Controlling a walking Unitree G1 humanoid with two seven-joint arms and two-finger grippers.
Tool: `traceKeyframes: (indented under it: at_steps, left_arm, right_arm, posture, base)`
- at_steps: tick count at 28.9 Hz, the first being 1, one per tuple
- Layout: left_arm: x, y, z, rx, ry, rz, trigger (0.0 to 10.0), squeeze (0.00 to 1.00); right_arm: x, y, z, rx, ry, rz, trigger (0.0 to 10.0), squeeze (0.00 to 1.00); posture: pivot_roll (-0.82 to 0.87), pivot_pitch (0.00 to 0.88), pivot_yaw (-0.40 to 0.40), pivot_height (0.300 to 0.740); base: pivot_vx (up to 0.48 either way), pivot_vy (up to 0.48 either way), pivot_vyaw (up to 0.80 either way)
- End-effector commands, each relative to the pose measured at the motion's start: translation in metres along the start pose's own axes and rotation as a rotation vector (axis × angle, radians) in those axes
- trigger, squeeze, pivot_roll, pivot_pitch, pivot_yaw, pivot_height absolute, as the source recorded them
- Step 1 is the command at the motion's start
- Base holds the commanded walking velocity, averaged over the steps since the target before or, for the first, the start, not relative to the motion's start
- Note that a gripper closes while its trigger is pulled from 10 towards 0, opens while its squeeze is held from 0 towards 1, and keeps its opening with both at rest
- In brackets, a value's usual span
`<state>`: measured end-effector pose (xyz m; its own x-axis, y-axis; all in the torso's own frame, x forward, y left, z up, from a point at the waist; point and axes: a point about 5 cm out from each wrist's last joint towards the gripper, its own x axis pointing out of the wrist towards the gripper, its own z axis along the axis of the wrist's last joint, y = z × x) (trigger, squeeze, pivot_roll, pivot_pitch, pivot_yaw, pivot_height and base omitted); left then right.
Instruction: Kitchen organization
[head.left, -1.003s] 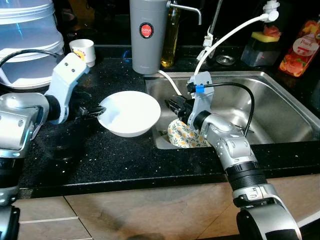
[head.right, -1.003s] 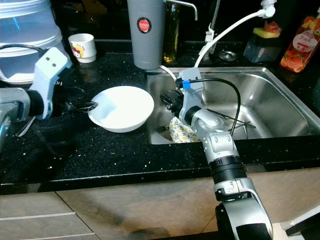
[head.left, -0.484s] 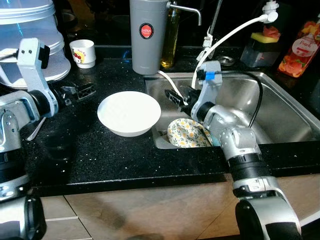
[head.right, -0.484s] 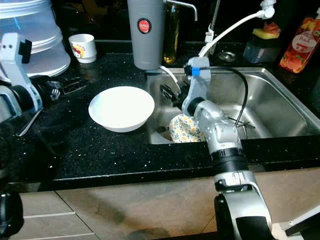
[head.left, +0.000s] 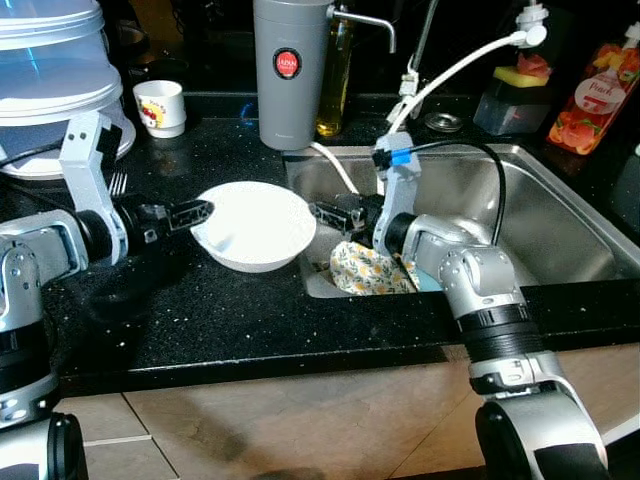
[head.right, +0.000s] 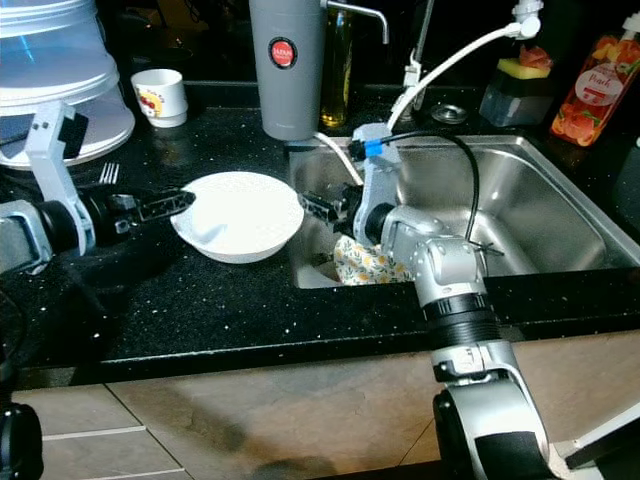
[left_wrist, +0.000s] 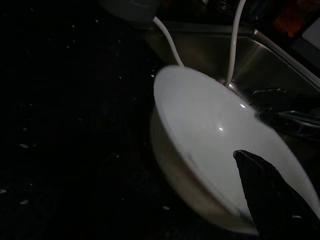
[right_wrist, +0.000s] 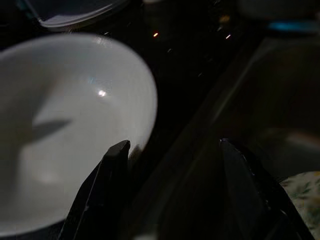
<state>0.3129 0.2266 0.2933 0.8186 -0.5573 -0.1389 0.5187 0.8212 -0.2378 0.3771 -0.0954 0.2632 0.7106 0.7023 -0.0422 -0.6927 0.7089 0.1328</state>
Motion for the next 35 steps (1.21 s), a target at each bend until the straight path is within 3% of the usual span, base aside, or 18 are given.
traceKeyframes:
  at_steps: [1,7,14,15,16,17,30,31,35]
  left_arm:
    - [0.003,-0.006,-0.007,-0.020,0.013,-0.033,10.0,0.00]
    - [0.009,-0.010,-0.016,-0.030,0.041,-0.058,10.0,0.00]
    - [0.011,-0.009,-0.015,-0.014,0.029,-0.037,10.0,0.00]
    - [0.011,-0.007,-0.015,-0.012,0.025,-0.026,4.8,0.00]
    - [0.011,-0.005,-0.014,-0.011,0.015,-0.014,1.5,0.00]
    - [0.010,-0.005,-0.013,-0.012,0.009,-0.013,0.0,0.00]
    - [0.011,0.001,-0.002,0.023,-0.103,0.058,0.0,0.00]
    - [0.013,0.002,0.004,0.056,-0.160,0.078,0.0,0.00]
    - [0.018,-0.005,0.005,0.116,-0.192,0.049,0.0,0.00]
  right_arm:
    - [0.001,0.006,-0.009,0.042,0.033,0.035,10.0,0.00]
    - [0.003,0.014,-0.012,0.077,0.042,0.072,10.0,0.00]
    - [0.001,0.014,0.005,0.157,-0.044,0.087,10.0,0.00]
    - [0.000,0.014,0.007,0.164,-0.052,0.087,10.0,0.00]
    - [-0.001,0.013,0.010,0.169,-0.063,0.087,10.0,0.00]
    - [-0.001,0.013,0.011,0.171,-0.070,0.087,10.0,0.00]
    - [-0.002,0.010,0.018,0.173,-0.118,0.061,10.0,0.00]
    - [-0.003,0.010,0.021,0.183,-0.131,0.066,10.0,0.00]
    - [-0.004,0.011,0.021,0.186,-0.130,0.078,10.0,0.00]
  posture:
    - [0.02,0.129,-0.036,0.740]
    - [0.02,0.130,-0.035,0.740]
    - [0.02,0.135,-0.032,0.740]
    - [0.02,0.135,-0.032,0.740]
    - [0.02,0.135,-0.032,0.740]
    - [0.02,0.135,-0.032,0.740]
    - [0.02,0.142,-0.032,0.740]
    - [0.02,0.146,-0.030,0.740]
    - [0.02,0.146,-0.030,0.740]
  base:
    - [0.000,0.000,0.00]
    - [0.000,0.000,0.00]
    - [0.000,0.000,0.00]
    - [0.000,0.000,0.00]
    - [0.000,0.000,0.00]
    - [0.000,0.000,0.00]
    - [0.000,0.000,0.00]
    - [0.000,0.000,0.00]
    - [0.000,0.000,0.00]
